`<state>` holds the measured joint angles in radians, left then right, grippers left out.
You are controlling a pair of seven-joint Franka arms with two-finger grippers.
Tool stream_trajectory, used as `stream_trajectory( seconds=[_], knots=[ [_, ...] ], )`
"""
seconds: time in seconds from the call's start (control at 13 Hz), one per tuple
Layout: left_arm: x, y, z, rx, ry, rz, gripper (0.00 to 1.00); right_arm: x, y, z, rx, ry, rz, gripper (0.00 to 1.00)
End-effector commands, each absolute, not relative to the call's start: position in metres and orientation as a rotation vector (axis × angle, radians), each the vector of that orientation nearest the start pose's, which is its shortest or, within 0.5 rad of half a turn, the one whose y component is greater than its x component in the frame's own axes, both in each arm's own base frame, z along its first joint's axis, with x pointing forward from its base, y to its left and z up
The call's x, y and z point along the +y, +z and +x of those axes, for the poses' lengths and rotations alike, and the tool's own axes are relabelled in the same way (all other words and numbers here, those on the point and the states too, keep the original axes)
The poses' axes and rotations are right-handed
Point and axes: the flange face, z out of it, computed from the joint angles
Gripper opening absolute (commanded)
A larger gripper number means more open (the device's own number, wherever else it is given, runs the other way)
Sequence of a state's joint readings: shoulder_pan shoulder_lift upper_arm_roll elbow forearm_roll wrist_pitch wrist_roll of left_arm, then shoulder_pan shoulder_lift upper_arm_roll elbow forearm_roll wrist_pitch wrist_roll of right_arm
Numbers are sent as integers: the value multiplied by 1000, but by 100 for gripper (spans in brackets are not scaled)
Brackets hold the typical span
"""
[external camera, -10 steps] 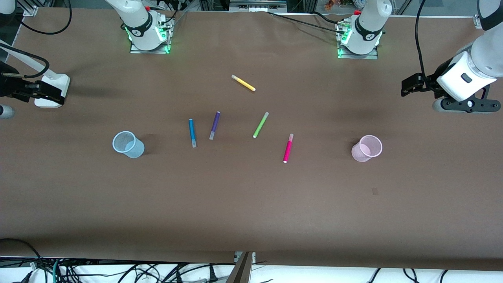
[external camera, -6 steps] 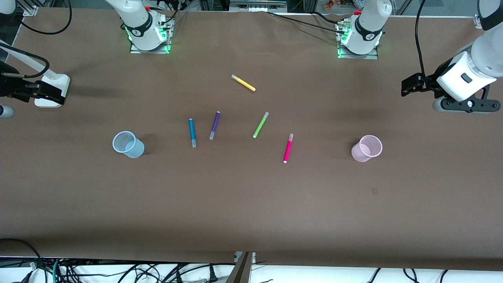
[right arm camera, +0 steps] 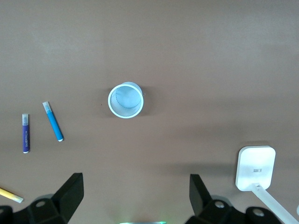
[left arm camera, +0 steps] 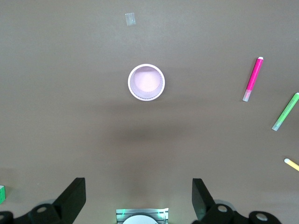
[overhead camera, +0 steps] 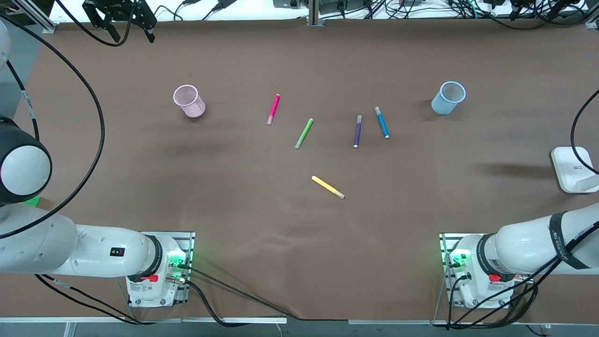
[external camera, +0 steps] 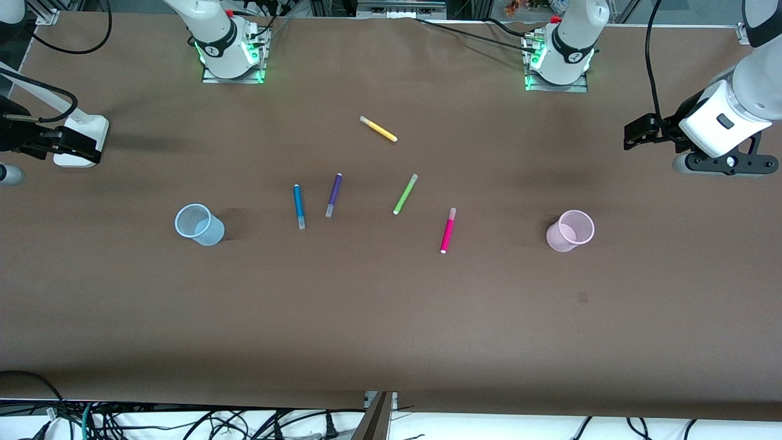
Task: Place pink and blue markers in matching cups
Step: 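Move the right gripper from rest toward the blue marker, then lower the right gripper over the blue marker while the left gripper approaches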
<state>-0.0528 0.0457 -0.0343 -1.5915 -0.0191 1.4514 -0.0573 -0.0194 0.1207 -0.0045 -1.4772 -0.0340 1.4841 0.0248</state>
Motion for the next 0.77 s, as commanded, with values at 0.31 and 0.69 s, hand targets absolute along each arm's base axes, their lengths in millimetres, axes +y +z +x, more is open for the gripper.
stream_trajectory(
  seconds=[0.31, 0.69],
  knots=[
    [-47, 584, 552, 71, 295, -3131, 100, 48, 559, 607, -92, 174, -3189, 100],
    [-47, 584, 552, 71, 295, -3131, 100, 121, 471, 627, -293, 359, -3166, 100]
  ],
)
